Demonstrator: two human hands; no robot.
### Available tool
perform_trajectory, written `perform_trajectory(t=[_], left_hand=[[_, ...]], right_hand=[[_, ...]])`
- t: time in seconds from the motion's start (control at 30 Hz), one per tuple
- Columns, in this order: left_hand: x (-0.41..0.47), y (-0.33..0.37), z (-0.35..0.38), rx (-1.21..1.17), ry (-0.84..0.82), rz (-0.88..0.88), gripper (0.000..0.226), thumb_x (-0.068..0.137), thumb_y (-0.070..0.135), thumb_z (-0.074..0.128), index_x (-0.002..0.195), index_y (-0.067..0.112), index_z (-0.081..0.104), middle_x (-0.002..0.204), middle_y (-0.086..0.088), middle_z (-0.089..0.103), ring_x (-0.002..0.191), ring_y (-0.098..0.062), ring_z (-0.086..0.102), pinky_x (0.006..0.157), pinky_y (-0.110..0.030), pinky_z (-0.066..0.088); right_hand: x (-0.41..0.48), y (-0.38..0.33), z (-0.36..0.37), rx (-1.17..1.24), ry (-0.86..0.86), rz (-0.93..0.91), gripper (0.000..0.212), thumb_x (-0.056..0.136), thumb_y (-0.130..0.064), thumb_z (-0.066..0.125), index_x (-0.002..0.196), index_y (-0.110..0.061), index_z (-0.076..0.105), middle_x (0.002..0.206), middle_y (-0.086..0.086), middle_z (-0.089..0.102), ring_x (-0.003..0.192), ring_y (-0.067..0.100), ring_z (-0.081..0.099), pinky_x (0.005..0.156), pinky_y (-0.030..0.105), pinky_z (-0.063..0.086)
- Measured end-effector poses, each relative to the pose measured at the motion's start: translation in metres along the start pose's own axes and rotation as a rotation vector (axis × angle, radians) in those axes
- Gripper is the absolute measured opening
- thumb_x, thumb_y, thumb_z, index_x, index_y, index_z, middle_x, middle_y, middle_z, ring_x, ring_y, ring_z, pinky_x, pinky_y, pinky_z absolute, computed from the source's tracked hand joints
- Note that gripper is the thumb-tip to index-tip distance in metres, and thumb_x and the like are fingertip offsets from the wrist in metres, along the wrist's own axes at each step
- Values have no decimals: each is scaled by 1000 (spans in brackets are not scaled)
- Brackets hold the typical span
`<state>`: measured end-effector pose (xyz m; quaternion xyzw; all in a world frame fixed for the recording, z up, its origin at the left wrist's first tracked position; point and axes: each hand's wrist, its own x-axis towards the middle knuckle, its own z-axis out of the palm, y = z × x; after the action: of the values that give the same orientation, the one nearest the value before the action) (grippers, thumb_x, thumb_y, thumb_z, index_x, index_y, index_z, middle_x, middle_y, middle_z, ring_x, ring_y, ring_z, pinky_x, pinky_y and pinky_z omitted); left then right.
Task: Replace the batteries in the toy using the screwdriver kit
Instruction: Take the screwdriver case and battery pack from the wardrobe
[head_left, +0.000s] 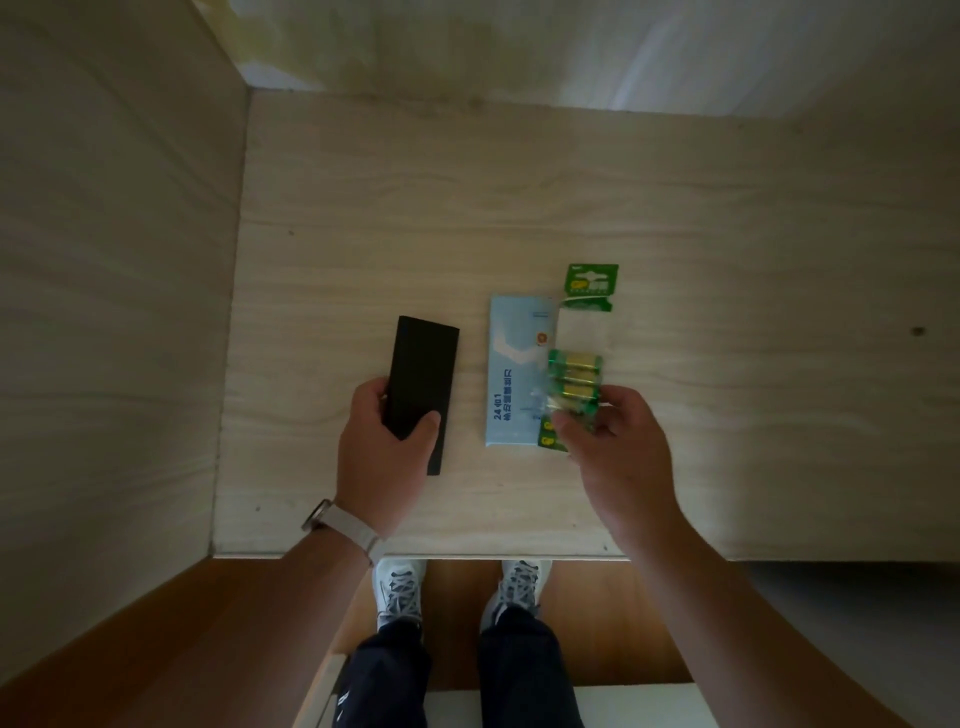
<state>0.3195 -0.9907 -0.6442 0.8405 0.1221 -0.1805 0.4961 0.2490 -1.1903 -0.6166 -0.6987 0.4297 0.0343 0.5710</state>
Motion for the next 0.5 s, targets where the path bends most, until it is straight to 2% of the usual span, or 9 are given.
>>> perform_trajectory(t=[0.23, 0.4, 0.5], left_hand=[[-2, -2, -2, -46, 5, -7, 40, 84, 10, 77, 112, 23, 51, 91, 18, 61, 73, 21, 60, 52, -1, 44], [-4, 1, 0, -70, -18, -16, 40, 85, 12, 77, 114, 23, 51, 94, 17, 61, 74, 21, 60, 52, -2, 45], [-7, 5, 3, -76, -36, -12, 40, 85, 12, 77, 112, 25, 50, 94, 17, 61, 73, 20, 60, 52, -3, 45]], right_hand=[[2, 1, 28, -147, -69, -43, 27, 79, -29, 79, 91, -37, 56, 85, -11, 73, 77, 1, 70, 74, 36, 59], [1, -1, 36, -303, -8, -105, 29, 78, -39, 77, 86, -43, 49, 81, -17, 64, 75, -12, 59, 54, 8, 42], [0, 0, 37, -310, 54, -142, 35, 75, -39, 78, 92, -40, 48, 94, -16, 52, 85, -17, 52, 59, 0, 39]])
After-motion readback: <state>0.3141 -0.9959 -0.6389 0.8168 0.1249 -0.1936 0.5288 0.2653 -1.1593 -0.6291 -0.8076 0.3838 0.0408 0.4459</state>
